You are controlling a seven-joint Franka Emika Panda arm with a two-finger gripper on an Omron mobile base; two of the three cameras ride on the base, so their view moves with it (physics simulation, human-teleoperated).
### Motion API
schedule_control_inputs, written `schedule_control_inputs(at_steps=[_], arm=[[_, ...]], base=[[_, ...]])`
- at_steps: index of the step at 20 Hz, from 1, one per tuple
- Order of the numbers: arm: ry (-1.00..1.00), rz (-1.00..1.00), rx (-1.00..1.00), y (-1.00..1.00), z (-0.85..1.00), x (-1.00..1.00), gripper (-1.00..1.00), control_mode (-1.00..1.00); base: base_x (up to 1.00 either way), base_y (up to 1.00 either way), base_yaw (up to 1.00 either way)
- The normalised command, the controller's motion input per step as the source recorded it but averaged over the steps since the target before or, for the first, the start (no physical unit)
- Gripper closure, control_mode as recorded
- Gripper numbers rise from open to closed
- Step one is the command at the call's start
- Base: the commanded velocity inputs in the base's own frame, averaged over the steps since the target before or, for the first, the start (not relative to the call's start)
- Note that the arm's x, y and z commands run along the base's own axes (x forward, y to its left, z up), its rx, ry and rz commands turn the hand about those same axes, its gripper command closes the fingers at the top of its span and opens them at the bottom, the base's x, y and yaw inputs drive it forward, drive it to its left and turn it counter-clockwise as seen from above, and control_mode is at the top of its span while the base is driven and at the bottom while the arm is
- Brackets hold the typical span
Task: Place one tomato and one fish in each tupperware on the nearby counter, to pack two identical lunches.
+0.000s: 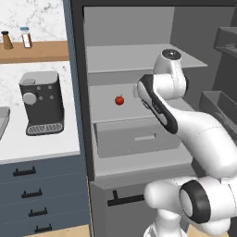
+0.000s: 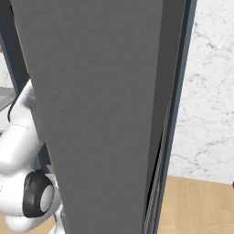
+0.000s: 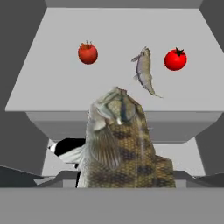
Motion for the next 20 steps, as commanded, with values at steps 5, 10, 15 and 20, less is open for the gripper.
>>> schedule_control_inputs(at_steps=[5,10,15,20], arm=[[0.01,0.04,0.00,-0.01,-0.81,-1.00,1.00,-1.00],[0.00,0.06,0.00,-0.06,-0.36,-1.00,1.00,-1.00],[0.00,0.02,0.00,0.00,-0.18,-0.77,1.00,-1.00],[0.00,0.01,0.00,0.00,-0.15,-0.62,1.00,-1.00]], base=[[0.00,0.00,0.00],[0.00,0.00,0.00],[0.00,0.00,0.00],[0.00,0.00,0.00]])
